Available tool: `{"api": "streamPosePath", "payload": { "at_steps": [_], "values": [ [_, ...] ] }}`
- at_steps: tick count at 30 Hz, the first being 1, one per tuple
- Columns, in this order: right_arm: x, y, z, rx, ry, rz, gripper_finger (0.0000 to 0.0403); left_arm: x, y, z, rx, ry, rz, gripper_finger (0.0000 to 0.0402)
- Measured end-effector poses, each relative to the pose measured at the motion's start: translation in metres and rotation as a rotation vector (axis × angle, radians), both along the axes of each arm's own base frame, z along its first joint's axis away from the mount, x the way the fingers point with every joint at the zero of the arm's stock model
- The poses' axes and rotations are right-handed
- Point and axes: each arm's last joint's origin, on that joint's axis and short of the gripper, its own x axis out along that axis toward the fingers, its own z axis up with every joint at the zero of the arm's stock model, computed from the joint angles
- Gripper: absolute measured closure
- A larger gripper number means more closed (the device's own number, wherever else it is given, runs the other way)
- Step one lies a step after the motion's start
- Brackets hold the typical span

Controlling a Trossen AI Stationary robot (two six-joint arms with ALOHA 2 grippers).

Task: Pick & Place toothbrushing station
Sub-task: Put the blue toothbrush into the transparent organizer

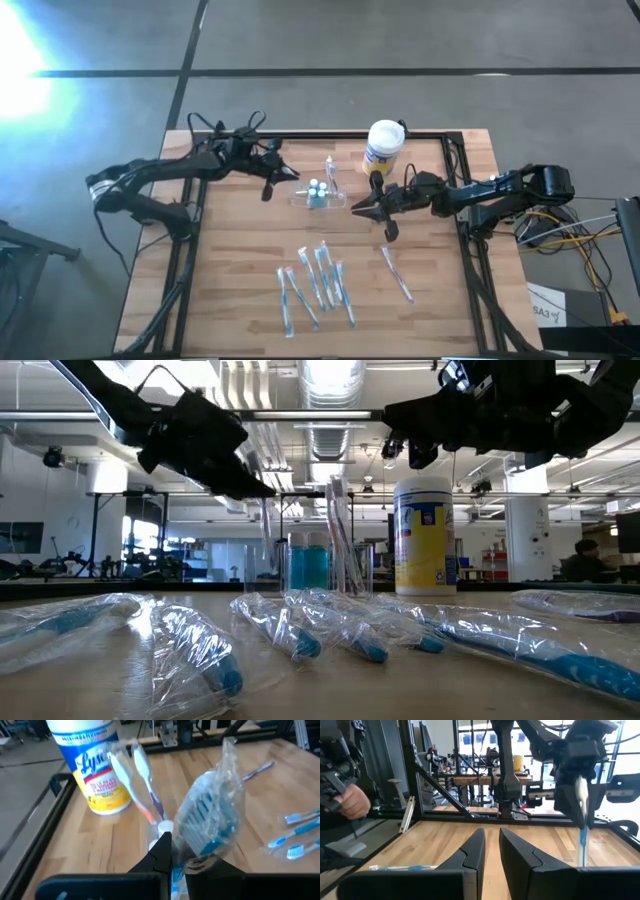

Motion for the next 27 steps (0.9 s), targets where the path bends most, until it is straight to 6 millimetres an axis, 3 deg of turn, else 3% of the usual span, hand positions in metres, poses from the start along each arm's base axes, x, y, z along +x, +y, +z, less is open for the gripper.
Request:
{"api": "streamPosePath", "payload": {
  "at_steps": [13, 23, 27],
  "values": [
    [0.002, 0.0, 0.003, -0.009, -0.012, 0.001, 0.0349, 0.014, 0.016, -0.03, -0.041, 0.09, -0.001, 0.0376],
    [0.002, 0.0, 0.003, -0.009, -0.011, 0.001, 0.0349, 0.012, 0.016, -0.032, -0.043, 0.1, -0.002, 0.0375],
    [0.002, 0.0, 0.003, -0.009, -0.01, 0.002, 0.0349, 0.011, 0.016, -0.03, -0.045, 0.103, 0.011, 0.0354]
  ]
}}
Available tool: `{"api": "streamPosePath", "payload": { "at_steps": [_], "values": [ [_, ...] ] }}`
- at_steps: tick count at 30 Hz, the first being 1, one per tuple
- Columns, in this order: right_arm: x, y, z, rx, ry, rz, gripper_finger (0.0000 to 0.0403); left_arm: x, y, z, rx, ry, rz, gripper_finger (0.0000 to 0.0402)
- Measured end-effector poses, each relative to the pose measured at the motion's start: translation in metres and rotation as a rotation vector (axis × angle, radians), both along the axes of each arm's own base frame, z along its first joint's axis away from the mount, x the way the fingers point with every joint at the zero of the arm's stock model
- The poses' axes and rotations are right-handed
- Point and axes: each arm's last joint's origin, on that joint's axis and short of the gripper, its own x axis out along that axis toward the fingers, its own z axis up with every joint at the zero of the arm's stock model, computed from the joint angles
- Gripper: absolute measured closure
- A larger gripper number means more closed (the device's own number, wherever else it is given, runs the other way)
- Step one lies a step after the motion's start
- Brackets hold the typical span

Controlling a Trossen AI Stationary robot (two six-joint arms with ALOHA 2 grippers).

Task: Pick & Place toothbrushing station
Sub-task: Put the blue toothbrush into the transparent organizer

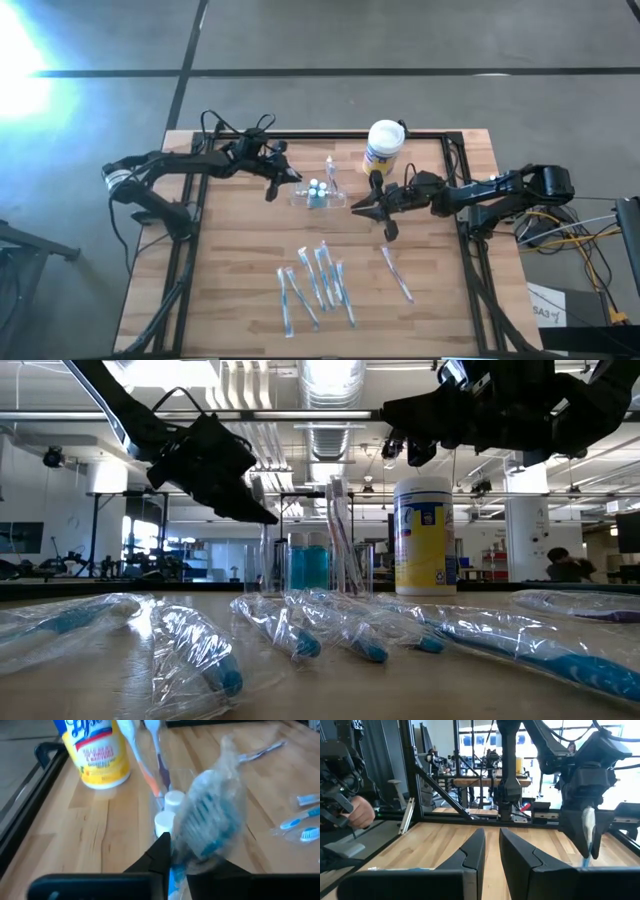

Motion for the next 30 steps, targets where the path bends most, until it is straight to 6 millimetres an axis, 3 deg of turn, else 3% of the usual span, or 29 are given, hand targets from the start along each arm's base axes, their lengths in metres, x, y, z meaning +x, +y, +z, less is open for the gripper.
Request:
{"api": "streamPosePath", "payload": {
  "at_steps": [18, 30],
  "values": [
    [0.0, 0.0, -0.001, -0.006, 0.004, -0.001, 0.0349, -0.001, 0.001, 0.0, -0.012, 0.01, 0.051, 0.0203],
    [0.0, 0.0, -0.001, -0.006, 0.005, -0.001, 0.0349, -0.012, -0.003, 0.036, 0.058, -0.09, 0.075, 0.0139]
  ]
}}
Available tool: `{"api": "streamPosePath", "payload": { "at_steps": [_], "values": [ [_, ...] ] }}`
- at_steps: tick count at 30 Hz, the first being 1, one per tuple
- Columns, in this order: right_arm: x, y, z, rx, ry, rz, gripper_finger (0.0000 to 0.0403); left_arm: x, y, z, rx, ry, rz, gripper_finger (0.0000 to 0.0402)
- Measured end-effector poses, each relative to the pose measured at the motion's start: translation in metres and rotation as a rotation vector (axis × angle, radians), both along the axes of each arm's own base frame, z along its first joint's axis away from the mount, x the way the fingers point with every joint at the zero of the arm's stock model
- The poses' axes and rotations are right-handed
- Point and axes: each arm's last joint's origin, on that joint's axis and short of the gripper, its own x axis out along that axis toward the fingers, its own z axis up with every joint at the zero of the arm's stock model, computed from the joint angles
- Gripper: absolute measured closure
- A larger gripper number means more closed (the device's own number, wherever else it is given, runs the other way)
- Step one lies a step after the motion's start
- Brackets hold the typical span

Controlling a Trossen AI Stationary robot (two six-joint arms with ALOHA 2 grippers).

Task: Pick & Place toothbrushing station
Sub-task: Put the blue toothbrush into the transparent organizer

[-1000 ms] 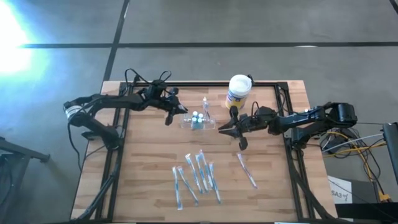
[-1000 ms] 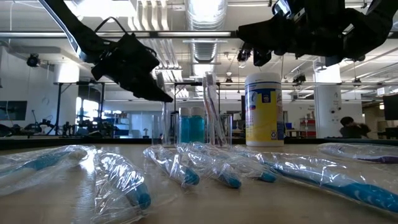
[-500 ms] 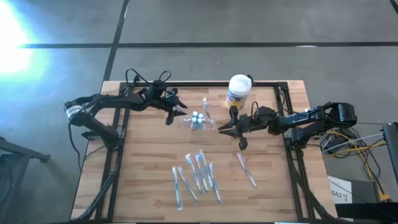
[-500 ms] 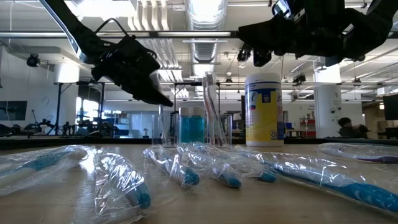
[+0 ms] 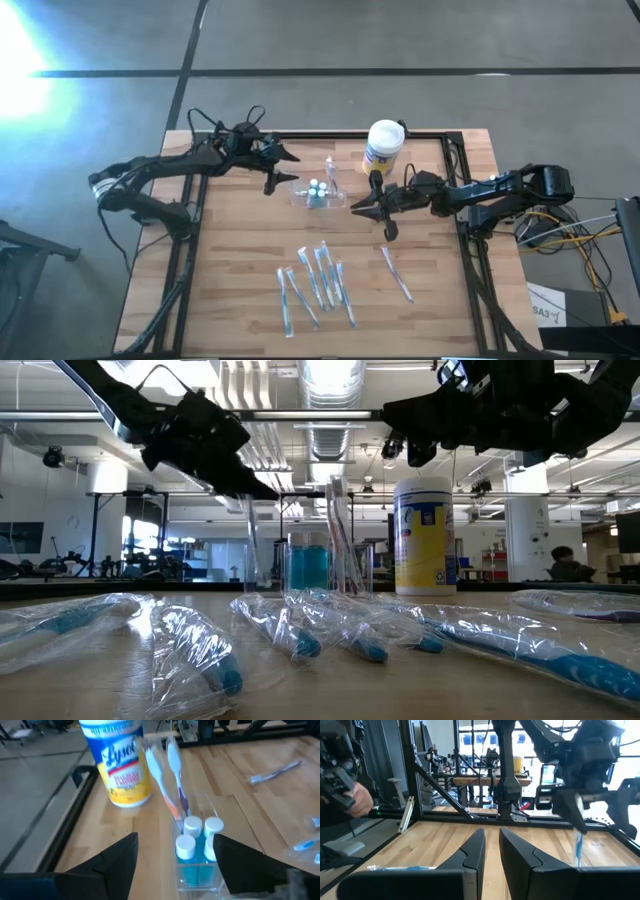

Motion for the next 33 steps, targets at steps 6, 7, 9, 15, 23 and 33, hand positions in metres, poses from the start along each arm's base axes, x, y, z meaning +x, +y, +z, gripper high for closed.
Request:
{"api": "streamPosePath", "payload": {
  "at_steps": [6, 7, 9, 15, 23, 33],
  "values": [
    [0.0, 0.0, -0.001, 0.001, 0.007, 0.0, 0.0349, -0.018, -0.008, 0.03, 0.038, -0.058, 0.029, 0.0138],
    [0.0, 0.0, -0.001, 0.001, 0.007, 0.0, 0.0349, -0.021, -0.009, 0.033, 0.037, -0.066, 0.033, 0.0138],
    [0.0, 0.0, -0.001, 0.001, 0.007, 0.0, 0.0349, -0.023, -0.011, 0.036, 0.032, -0.074, 0.037, 0.0138],
    [0.001, 0.0, 0.002, 0.016, 0.002, 0.001, 0.0349, -0.015, -0.006, 0.022, -0.024, -0.031, 0.026, 0.0138],
    [0.002, 0.0, 0.003, 0.021, -0.001, 0.001, 0.0349, -0.003, 0.002, 0.013, -0.06, -0.016, 0.03, 0.0138],
    [0.001, 0.0, 0.002, 0.014, 0.003, 0.001, 0.0349, -0.032, -0.02, 0.095, -0.006, -0.137, 0.04, 0.0139]
  ]
}}
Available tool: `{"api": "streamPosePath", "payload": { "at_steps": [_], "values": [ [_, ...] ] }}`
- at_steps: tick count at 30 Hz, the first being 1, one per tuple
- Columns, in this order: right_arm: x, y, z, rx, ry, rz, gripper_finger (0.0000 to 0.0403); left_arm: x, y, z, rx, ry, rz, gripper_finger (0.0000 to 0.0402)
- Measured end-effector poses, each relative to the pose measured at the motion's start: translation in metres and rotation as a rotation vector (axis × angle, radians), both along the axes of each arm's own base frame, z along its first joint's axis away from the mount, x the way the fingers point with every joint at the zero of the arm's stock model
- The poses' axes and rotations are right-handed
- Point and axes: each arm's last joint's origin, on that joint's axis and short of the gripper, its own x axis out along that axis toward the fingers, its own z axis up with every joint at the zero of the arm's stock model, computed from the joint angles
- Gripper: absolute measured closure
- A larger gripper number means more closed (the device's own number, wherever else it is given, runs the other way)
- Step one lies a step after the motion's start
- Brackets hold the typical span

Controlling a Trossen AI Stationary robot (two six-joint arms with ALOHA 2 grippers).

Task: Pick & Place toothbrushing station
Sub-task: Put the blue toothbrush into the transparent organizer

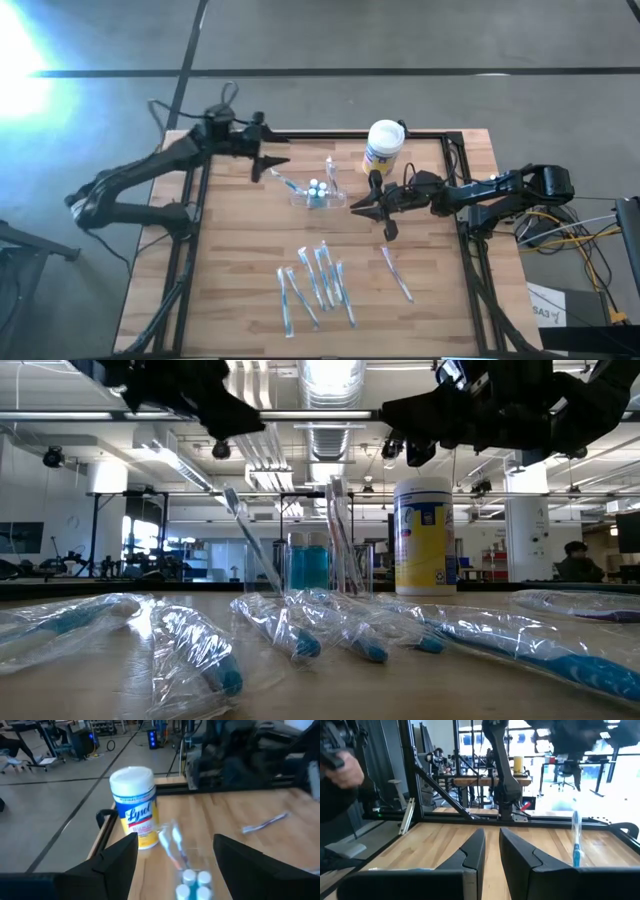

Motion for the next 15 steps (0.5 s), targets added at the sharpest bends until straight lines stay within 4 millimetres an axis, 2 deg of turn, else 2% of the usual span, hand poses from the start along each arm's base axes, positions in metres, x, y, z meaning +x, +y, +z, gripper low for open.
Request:
{"api": "streamPosePath", "payload": {
  "at_steps": [4, 8, 11, 15],
  "values": [
    [0.0, 0.0, -0.002, -0.003, 0.019, 0.0, 0.0349, -0.026, -0.02, 0.017, -0.008, -0.014, 0.006, 0.0149],
    [0.0, 0.0, -0.002, -0.012, 0.02, -0.001, 0.0349, -0.047, -0.037, 0.011, -0.07, -0.055, 0.02, 0.0182],
    [0.0, 0.0, -0.002, -0.012, 0.02, -0.001, 0.0349, -0.057, -0.047, -0.006, -0.11, -0.078, 0.021, 0.0235],
    [0.001, 0.0, 0.0, -0.015, 0.0, -0.001, 0.0349, -0.065, -0.056, -0.039, -0.166, -0.107, 0.007, 0.0343]
  ]
}}
